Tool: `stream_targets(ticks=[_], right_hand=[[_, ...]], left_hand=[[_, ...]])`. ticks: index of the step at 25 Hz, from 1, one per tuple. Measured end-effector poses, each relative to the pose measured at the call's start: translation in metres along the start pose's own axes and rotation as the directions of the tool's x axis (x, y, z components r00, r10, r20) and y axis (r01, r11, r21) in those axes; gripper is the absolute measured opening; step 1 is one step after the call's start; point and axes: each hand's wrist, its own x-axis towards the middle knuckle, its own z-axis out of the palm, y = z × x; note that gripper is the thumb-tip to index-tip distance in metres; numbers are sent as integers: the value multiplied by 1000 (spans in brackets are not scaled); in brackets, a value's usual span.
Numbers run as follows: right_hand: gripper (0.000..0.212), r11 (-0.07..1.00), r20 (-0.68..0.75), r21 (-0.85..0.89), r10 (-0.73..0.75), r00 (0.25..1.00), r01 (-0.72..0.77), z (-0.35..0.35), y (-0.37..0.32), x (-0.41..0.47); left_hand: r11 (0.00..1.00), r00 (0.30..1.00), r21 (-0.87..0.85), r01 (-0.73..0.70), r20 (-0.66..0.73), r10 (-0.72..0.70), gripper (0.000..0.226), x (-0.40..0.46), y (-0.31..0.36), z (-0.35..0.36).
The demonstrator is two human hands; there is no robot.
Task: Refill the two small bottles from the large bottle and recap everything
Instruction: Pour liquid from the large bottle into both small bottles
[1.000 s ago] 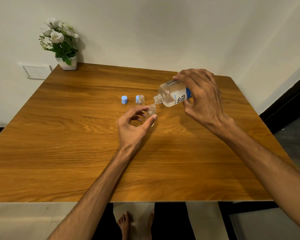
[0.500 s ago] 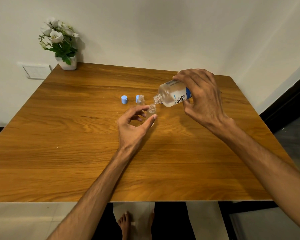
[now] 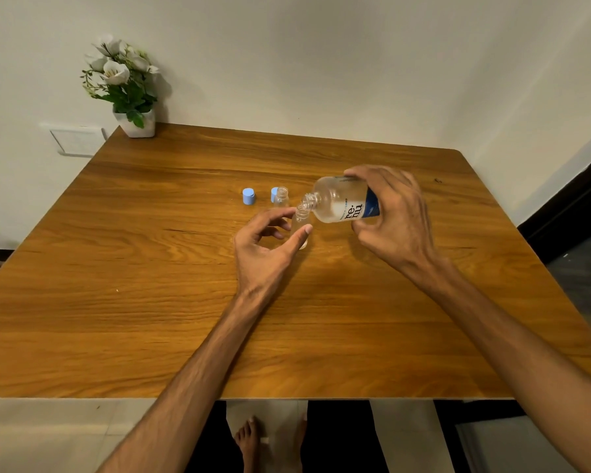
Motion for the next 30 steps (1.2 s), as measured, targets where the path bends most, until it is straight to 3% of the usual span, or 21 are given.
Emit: stream_targets(ticks=[4, 10, 18, 23, 30], right_hand=[[75, 946, 57, 248, 200, 978, -208, 13, -7, -14], [80, 693, 159, 513, 503, 850, -506, 36, -7, -18], [79, 630, 126, 554, 583, 802, -545, 50, -6, -13], [78, 611, 122, 573, 595, 794, -546, 52, -4, -14], [80, 622, 119, 574, 580, 806, -533, 49, 0, -14]], left_hand=[[1000, 1000, 17, 13, -12, -13, 36, 0, -1, -1], [996, 998, 79, 51, -50, -47, 34, 2, -4, -2], [956, 980, 282, 82, -198, -26, 34, 14, -10, -17], [926, 939, 308, 217, -326, -111, 32, 21, -21, -22], [908, 933, 346, 236, -343, -111, 34, 29, -19, -25]])
